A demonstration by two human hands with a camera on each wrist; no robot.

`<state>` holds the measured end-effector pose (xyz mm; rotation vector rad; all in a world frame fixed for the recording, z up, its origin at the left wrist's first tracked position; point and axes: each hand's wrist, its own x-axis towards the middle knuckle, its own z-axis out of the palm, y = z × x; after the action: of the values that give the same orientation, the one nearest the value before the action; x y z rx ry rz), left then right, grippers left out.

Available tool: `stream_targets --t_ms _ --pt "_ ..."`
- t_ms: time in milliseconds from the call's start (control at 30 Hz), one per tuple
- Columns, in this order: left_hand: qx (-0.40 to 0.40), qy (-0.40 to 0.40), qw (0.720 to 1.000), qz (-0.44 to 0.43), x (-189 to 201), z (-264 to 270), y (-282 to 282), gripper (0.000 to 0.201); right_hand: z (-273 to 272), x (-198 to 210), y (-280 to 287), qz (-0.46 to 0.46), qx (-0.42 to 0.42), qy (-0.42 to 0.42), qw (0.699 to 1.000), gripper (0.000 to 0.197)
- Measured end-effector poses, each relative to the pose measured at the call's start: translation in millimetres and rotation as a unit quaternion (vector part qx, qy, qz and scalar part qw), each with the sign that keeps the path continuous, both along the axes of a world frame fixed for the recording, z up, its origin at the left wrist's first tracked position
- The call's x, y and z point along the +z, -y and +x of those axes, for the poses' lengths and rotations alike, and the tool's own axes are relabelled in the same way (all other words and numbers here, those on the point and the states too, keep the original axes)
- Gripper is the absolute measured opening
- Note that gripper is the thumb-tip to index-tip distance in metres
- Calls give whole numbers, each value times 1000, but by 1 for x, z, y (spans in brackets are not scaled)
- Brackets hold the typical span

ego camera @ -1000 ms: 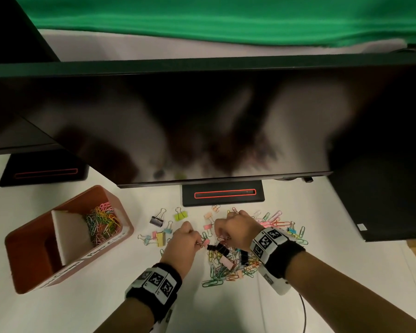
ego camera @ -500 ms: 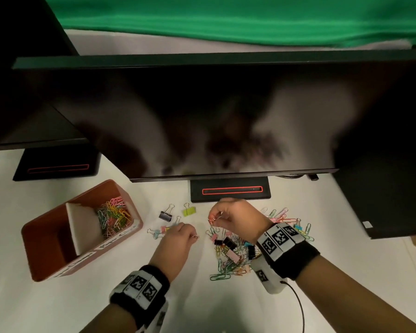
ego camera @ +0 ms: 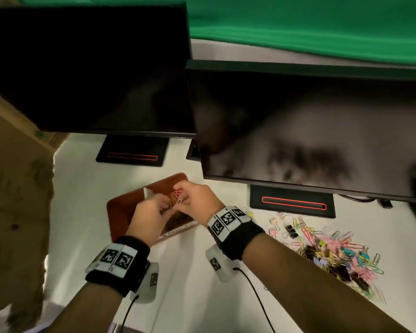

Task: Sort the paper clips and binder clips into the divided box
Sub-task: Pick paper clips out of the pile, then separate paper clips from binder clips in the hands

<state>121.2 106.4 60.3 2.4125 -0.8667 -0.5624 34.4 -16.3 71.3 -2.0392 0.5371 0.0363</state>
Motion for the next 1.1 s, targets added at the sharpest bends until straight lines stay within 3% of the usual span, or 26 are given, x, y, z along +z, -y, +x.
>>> stream_targets --t_ms 133,233,300,400,533,700,833,967,1100 --pt "-51 60 997 -20 2 -4 -2 28 -27 -3 7 25 -20 12 999 39" --pt "-80 32 994 -61 6 -31 -1 11 -75 -12 34 -22 -74 0 997 21" --pt "-127 -12 992 -20 -3 -57 2 6 -112 -26 52 -73 -86 -65 991 18" --pt "-169 -49 983 55 -35 -88 11 19 -160 -47 69 -140 -53 -185 971 22" --pt "-146 -61 982 103 -64 -115 22 31 -199 -55 76 -129 -43 -255 957 22" --pt "-91 -72 989 91 -82 -124 34 25 -203 -59 71 -124 -49 -272 953 40" --pt "-87 -61 992 72 -89 -124 39 12 -190 -71 67 -133 -75 -278 949 28" --pt "-122 -49 989 69 -89 -123 39 12 -180 -78 70 -51 -93 -263 959 25" --pt "-189 -57 978 68 -87 -123 33 12 -177 -78 72 -27 -67 -239 968 26"
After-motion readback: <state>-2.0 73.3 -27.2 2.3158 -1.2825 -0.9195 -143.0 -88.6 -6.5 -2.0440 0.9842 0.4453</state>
